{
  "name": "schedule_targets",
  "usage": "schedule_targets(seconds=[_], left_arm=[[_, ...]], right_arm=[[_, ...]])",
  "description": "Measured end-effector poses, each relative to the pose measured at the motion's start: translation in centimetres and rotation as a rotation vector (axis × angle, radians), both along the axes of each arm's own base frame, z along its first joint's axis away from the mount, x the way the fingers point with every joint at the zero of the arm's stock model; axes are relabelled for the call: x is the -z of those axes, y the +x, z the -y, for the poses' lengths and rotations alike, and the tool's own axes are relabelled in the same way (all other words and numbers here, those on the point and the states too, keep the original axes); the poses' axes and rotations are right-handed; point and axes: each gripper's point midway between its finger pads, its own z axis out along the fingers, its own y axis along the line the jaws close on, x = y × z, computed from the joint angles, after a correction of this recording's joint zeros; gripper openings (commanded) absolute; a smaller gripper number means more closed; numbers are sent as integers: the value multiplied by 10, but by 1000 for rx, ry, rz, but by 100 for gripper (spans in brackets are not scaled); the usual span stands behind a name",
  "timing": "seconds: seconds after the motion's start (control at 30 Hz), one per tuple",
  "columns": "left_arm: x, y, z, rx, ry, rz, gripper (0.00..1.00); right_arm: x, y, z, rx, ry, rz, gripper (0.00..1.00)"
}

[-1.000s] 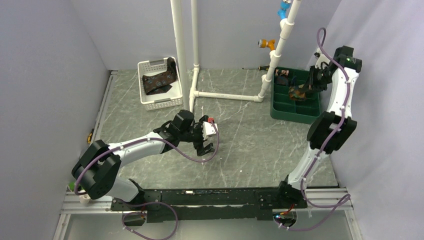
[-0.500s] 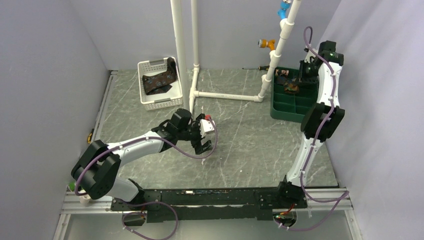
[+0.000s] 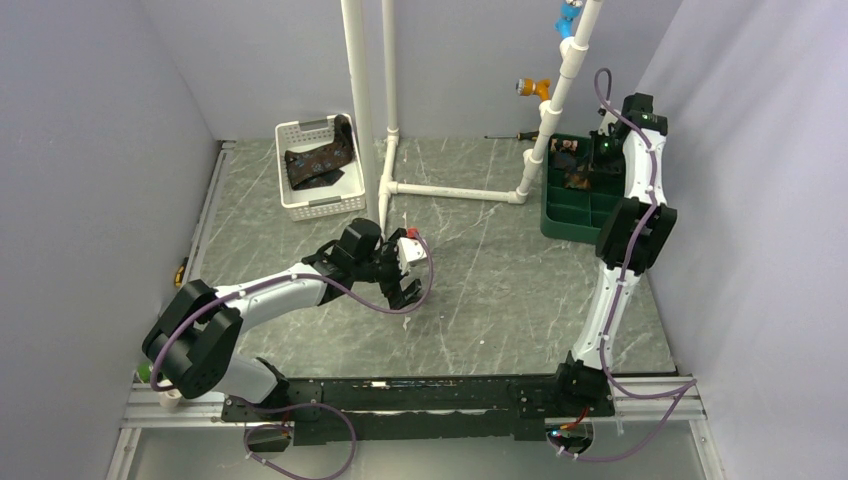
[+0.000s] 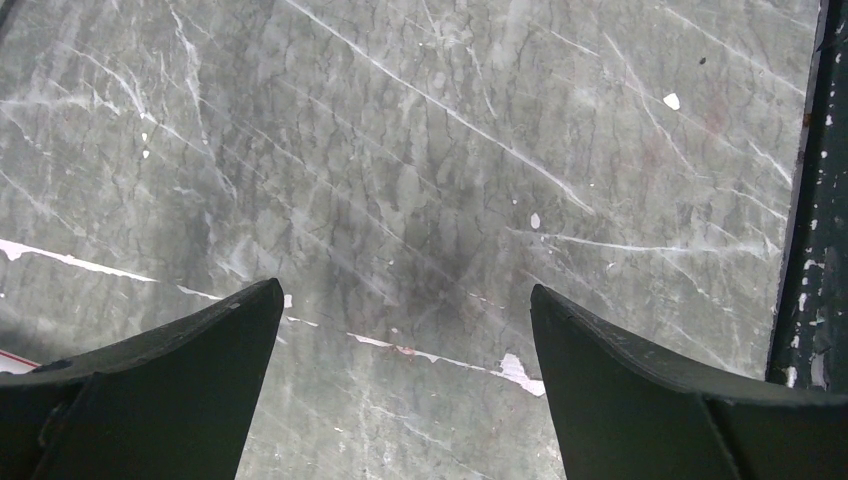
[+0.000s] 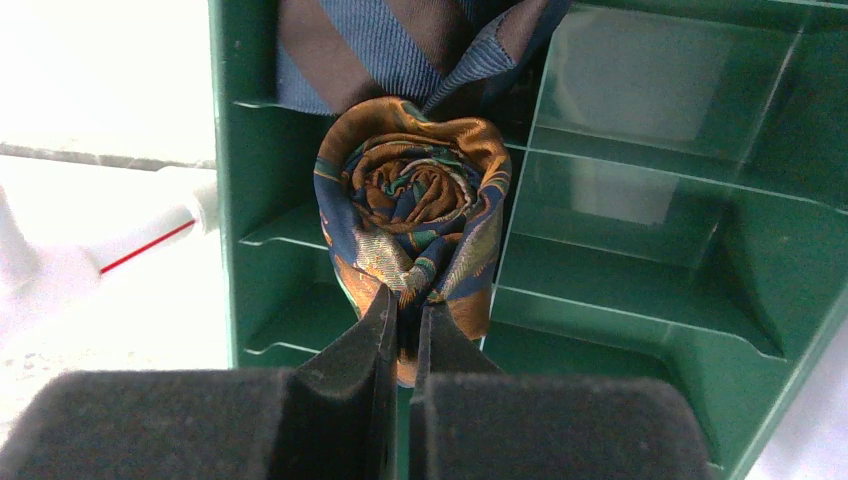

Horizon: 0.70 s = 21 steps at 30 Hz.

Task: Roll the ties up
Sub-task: Place the tie in the storage box.

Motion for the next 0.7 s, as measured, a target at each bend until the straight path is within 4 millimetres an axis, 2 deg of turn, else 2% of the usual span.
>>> schedule_targets(seconds=[0.13, 0.5, 0.57, 0.67, 0.7], left_arm=[[0, 0, 0, -9, -5, -14, 99], [4, 0, 0, -26, -7, -44, 99], [5, -1, 0, -28, -5, -50, 99], [5, -1, 0, -29, -4, -53, 99], [5, -1, 0, -29, -4, -54, 99]], right_arm=[[13, 4, 0, -8, -14, -20, 0], [32, 10, -3, -34, -42, -48, 0], [38, 11, -3, -32, -40, -57, 9], [43, 13, -5, -27, -16, -56, 30], [42, 14, -6, -24, -5, -50, 33]])
